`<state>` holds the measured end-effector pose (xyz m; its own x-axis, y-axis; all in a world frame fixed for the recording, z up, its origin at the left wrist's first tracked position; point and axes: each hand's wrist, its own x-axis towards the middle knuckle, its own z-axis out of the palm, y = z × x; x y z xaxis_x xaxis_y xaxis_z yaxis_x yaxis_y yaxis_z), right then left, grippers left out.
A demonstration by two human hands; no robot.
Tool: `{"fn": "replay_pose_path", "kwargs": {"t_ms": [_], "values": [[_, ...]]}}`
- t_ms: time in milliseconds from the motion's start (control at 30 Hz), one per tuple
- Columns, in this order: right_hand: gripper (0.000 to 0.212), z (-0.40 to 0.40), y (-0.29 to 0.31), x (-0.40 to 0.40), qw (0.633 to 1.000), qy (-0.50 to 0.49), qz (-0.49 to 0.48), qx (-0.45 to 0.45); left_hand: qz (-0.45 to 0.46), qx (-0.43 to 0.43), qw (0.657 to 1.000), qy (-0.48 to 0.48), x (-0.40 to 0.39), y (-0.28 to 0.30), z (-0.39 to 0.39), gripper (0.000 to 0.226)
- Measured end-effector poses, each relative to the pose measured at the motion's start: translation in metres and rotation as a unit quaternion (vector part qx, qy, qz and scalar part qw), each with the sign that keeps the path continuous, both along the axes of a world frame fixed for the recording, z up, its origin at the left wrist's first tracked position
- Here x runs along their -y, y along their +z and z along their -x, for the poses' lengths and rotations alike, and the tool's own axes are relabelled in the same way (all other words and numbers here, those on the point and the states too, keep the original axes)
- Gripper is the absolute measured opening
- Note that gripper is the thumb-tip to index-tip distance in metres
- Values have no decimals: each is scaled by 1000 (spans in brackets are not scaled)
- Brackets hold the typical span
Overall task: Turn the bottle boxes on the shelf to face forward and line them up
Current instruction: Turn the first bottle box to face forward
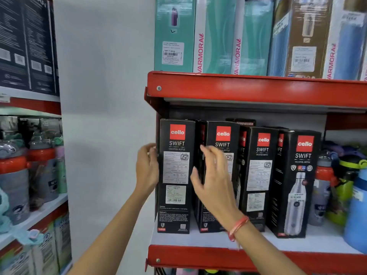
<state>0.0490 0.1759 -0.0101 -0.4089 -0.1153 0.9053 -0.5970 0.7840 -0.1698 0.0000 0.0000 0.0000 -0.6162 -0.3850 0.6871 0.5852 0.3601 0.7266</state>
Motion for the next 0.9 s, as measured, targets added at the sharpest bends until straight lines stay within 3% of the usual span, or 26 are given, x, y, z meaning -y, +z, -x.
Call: {"fn": "replay_pose_path", "kwargs": {"t_ms": [167,333,467,667,900], "values": [[70,2,-37,25,993,-12,-8,118,-30,206,965,-158,8,-24,14,38],[102,-2,-52,54,970,-21,23,242,-23,263,932,-247,14,-26,15,54],[117,-5,-43,71,960,-23,70,269,-16,239,934,-263,18,-23,5,45],[135,-21,-29,72,964,0,59,260,-6,182,949,-258,37,-15,-21,48],[121,4,-10,49,934,117,58,333,22,128,960,-247,46,-14,-44,32]]}}
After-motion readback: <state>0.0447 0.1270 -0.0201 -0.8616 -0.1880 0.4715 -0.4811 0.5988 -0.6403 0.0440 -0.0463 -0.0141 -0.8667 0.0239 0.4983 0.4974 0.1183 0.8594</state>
